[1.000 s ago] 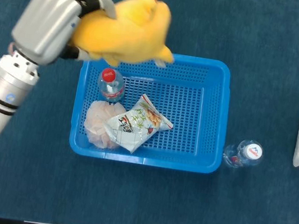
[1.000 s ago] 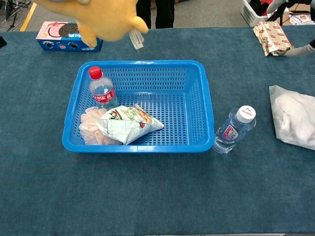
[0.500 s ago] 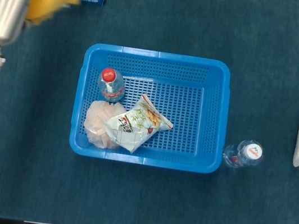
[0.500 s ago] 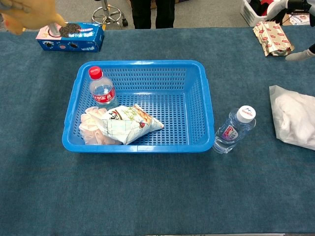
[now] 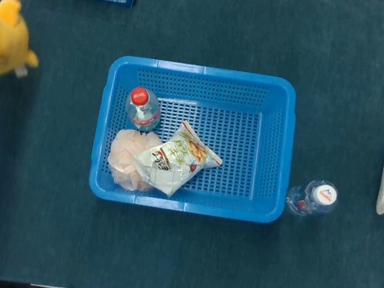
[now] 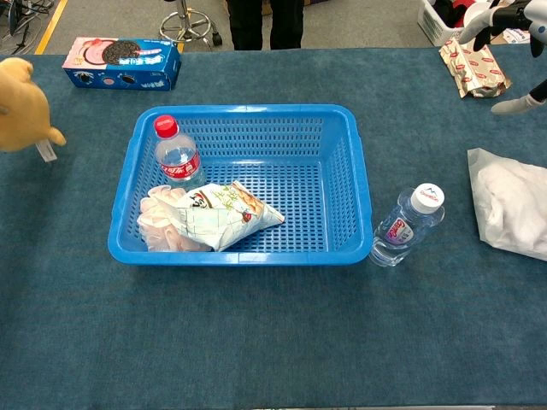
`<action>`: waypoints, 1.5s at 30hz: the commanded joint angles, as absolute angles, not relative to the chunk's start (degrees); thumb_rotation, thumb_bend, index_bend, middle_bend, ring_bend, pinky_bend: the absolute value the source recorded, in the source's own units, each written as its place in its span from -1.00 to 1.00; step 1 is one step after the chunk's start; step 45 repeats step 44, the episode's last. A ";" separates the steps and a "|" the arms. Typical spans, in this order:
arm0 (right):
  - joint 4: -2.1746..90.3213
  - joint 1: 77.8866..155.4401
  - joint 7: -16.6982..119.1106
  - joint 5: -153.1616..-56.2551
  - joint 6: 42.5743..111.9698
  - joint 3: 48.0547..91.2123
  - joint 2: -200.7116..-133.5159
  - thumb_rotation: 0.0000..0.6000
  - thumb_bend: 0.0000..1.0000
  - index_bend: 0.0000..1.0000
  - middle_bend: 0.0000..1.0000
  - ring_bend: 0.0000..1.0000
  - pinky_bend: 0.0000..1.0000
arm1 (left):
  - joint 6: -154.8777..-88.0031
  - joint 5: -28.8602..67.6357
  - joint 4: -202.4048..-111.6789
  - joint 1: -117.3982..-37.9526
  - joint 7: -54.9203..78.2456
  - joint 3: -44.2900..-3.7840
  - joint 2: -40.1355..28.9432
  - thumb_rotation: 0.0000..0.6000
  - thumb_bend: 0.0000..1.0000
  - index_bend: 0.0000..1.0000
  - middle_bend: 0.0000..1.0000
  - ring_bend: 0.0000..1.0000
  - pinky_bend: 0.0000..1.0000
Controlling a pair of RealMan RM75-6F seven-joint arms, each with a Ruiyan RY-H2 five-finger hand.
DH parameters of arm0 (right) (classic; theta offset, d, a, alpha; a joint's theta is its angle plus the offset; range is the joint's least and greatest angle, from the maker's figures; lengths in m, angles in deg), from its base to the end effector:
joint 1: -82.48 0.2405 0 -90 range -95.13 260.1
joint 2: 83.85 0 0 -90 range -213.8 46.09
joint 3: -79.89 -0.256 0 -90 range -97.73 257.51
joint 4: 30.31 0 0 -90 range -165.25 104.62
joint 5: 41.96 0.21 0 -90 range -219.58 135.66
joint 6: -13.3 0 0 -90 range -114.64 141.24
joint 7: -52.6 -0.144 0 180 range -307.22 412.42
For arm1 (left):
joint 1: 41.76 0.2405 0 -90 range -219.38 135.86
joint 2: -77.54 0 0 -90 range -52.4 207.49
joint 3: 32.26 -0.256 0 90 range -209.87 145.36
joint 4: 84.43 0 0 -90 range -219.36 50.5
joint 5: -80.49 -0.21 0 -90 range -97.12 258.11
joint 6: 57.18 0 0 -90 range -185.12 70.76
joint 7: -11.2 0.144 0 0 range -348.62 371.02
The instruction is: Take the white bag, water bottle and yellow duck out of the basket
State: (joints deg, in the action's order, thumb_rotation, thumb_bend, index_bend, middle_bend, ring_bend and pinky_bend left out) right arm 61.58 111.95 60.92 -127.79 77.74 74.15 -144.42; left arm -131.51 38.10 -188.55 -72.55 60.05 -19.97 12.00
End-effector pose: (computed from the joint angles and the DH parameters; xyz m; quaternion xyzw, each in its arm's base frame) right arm -0.2280 -0.3082 0.1418 0.7568 -0.2514 0.3469 0.4937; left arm -0.2401 0.3154 0.1437 -0.6288 -0.3259 -0.1806 0.6825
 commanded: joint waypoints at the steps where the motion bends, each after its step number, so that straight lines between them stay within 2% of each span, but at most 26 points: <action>1: 61.53 111.94 60.88 -127.76 77.71 74.17 -144.51 1.00 -1.00 -0.44 -0.24 -0.44 0.07 | -129.22 45.83 -193.97 -74.21 65.08 -20.61 15.34 1.00 -0.84 -0.87 -1.00 -0.98 -0.15; 3: 61.56 111.84 60.88 -127.75 77.77 74.24 -144.50 1.00 -1.00 -0.44 -0.24 -0.44 0.07 | -129.39 44.49 -194.50 -74.41 63.93 -20.72 15.66 1.00 -0.94 -0.99 -1.00 -1.00 -0.32; 5: 61.71 111.65 60.90 -127.73 77.93 74.32 -144.38 1.00 -1.00 -0.44 -0.24 -0.44 0.07 | -129.55 40.16 -194.00 -73.94 61.03 -21.19 15.68 1.00 -0.95 -1.00 -1.00 -1.00 -0.40; 12: 63.48 109.78 61.46 -127.85 80.01 74.93 -142.77 1.00 -1.00 -0.44 -0.24 -0.44 0.07 | -127.77 23.03 -193.65 -69.67 39.28 -21.53 16.60 1.00 -0.96 -0.98 -1.00 -1.00 -0.56; 16: 65.97 106.93 62.39 -128.13 83.67 75.62 -140.79 1.00 -1.00 -0.44 -0.24 -0.44 0.07 | -136.69 5.85 -190.44 -65.54 26.25 -22.61 13.72 1.00 -0.96 -0.71 -0.99 -0.97 -0.47; 20: 68.29 103.41 63.44 -128.01 88.03 76.36 -139.02 1.00 -1.00 -0.44 -0.24 -0.44 0.07 | -143.39 -4.47 -187.84 -63.02 20.92 -24.47 11.86 1.00 -0.95 -0.35 -0.67 -0.73 -0.23; 24: 70.37 99.47 63.68 -127.67 92.26 77.39 -137.81 1.00 -1.00 -0.44 -0.24 -0.44 0.07 | -143.72 -8.00 -189.33 -60.92 22.13 -27.93 12.83 1.00 -0.95 -0.24 -0.51 -0.58 -0.13; 35: 72.06 91.42 62.77 -126.44 99.83 79.25 -139.63 1.00 -1.00 -0.44 -0.24 -0.44 0.07 | -146.52 -11.40 -186.67 -54.67 24.64 -33.55 11.76 1.00 -0.95 -0.20 -0.46 -0.58 -0.11; 45: 71.63 90.54 62.37 -125.01 98.62 78.61 -141.25 1.00 -1.00 -0.41 -0.24 -0.44 0.07 | -145.76 -8.98 -185.04 -52.37 22.30 -33.79 12.41 1.00 -0.95 -0.21 -0.45 -0.58 -0.10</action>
